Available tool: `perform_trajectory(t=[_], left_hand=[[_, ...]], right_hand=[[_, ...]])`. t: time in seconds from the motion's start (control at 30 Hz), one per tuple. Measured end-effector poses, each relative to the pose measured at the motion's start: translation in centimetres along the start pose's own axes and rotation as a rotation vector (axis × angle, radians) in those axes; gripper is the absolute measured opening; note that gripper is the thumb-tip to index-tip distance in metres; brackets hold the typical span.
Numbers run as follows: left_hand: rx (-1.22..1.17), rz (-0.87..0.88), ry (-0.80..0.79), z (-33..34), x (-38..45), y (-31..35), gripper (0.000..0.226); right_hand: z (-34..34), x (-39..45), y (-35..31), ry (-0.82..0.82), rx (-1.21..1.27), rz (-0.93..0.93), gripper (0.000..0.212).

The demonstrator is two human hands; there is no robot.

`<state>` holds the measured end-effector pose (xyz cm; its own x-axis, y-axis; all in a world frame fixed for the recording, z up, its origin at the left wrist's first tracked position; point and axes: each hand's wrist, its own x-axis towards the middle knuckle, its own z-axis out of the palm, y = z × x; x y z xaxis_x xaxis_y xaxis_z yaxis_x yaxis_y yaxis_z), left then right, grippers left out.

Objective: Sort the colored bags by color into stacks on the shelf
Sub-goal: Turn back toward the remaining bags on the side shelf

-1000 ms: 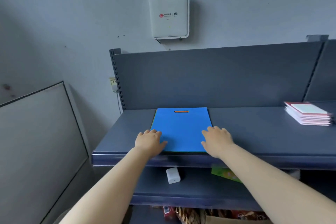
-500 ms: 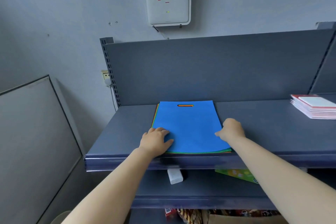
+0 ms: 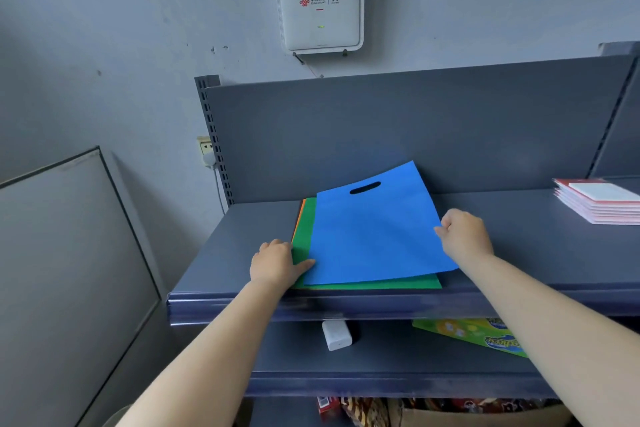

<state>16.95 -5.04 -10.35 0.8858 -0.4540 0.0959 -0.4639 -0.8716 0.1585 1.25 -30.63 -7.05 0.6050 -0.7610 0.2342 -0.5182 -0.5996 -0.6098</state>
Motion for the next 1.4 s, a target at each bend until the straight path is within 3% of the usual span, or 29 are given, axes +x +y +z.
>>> perform_trajectory(t=[0.1, 0.27, 0.43, 0.53, 0.67, 0.9, 1.27, 1.4], left_hand=[[-0.058, -0.125, 0.020, -0.4, 0.1, -0.1, 0.050], [-0.388, -0.288, 0.031, -0.9, 0.1, -0.2, 0.040], [-0.478, -0.293, 0.108, -1.2, -0.5, -0.2, 0.016], [-0.469, -0.288, 0.138, -1.4, -0.8, -0.4, 0.030], [-0.546, -0.191, 0.275, -3.0, -1.8, -0.3, 0.009], [-0.858, -0.206, 0.529, -5.4, -6.4, -0.6, 0.009], [-1.230, -0.427, 0.852, -6.1, -21.6, -1.2, 0.009], [-1.230, -0.493, 0.990, -7.4, -28.8, -2.0, 0.016]], right_hand=[[-0.3, -0.3, 0.6, 0.033, 0.079, -0.010, 0.023], [-1.2, -0.3, 1.7, 0.017, 0.174, -0.007, 0.016], [-2.1, -0.3, 1.6, 0.004, 0.231, 0.004, 0.018], [-2.4, -0.5, 1.3, 0.006, 0.292, 0.015, 0.023], [-2.9, -1.0, 1.0, -0.008, 0.403, 0.044, 0.031], [-3.3, -2.9, 1.2, -0.110, 0.743, 0.150, 0.032], [-5.0, -9.0, 0.5, -0.383, 0.991, 0.071, 0.024], [-3.8, -12.9, -1.5, -0.551, 1.029, 0.026, 0.025]])
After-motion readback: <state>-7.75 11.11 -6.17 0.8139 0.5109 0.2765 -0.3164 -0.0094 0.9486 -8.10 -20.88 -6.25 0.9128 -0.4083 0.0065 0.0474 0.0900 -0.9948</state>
